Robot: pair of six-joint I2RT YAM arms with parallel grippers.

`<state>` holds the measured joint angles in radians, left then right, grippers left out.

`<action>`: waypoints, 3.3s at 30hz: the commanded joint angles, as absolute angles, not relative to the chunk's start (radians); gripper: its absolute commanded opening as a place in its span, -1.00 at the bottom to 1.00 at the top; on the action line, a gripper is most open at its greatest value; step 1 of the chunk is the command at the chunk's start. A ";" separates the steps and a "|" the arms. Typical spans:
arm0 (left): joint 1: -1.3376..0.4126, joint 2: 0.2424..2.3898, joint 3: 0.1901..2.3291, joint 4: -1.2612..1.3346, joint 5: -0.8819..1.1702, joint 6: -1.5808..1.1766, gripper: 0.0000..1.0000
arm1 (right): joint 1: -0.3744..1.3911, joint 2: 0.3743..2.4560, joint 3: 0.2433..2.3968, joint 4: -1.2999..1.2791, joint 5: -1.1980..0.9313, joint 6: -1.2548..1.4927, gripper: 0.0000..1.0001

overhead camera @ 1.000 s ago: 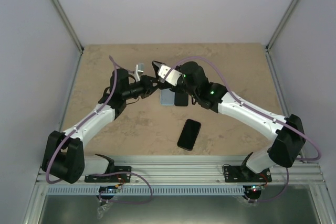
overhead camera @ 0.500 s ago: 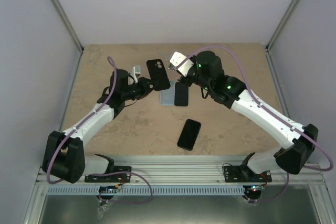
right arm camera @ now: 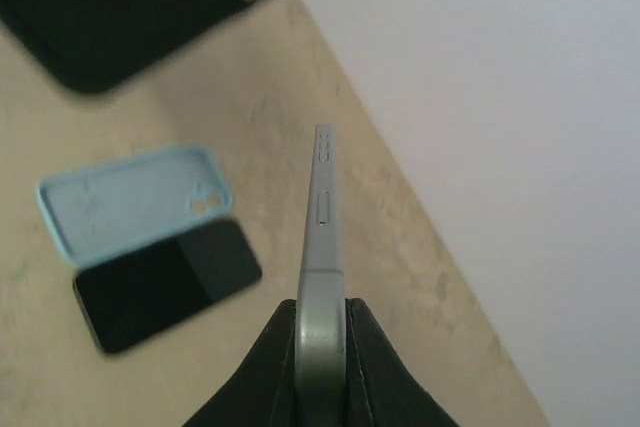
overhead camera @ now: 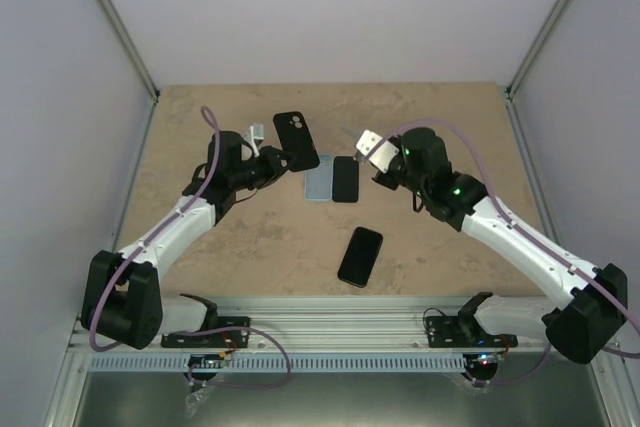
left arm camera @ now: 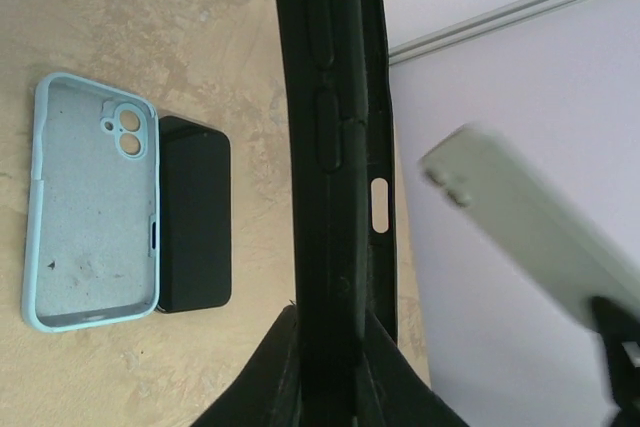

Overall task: Take the phone out of the phone case
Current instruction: Place the phone at the center of the board.

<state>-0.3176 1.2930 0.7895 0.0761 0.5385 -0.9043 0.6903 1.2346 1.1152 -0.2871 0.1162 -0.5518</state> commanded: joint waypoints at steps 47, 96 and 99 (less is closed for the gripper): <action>-0.291 1.315 0.848 0.083 0.531 -0.903 -1.00 | 0.611 1.552 0.653 0.350 0.288 -0.923 -0.72; -0.284 1.324 0.863 0.035 0.512 -0.855 -1.00 | 0.623 1.723 0.620 0.386 0.230 -0.906 -0.46; -0.284 1.326 0.873 0.017 0.505 -0.830 -1.00 | 0.620 1.725 0.620 0.381 0.225 -0.908 -0.44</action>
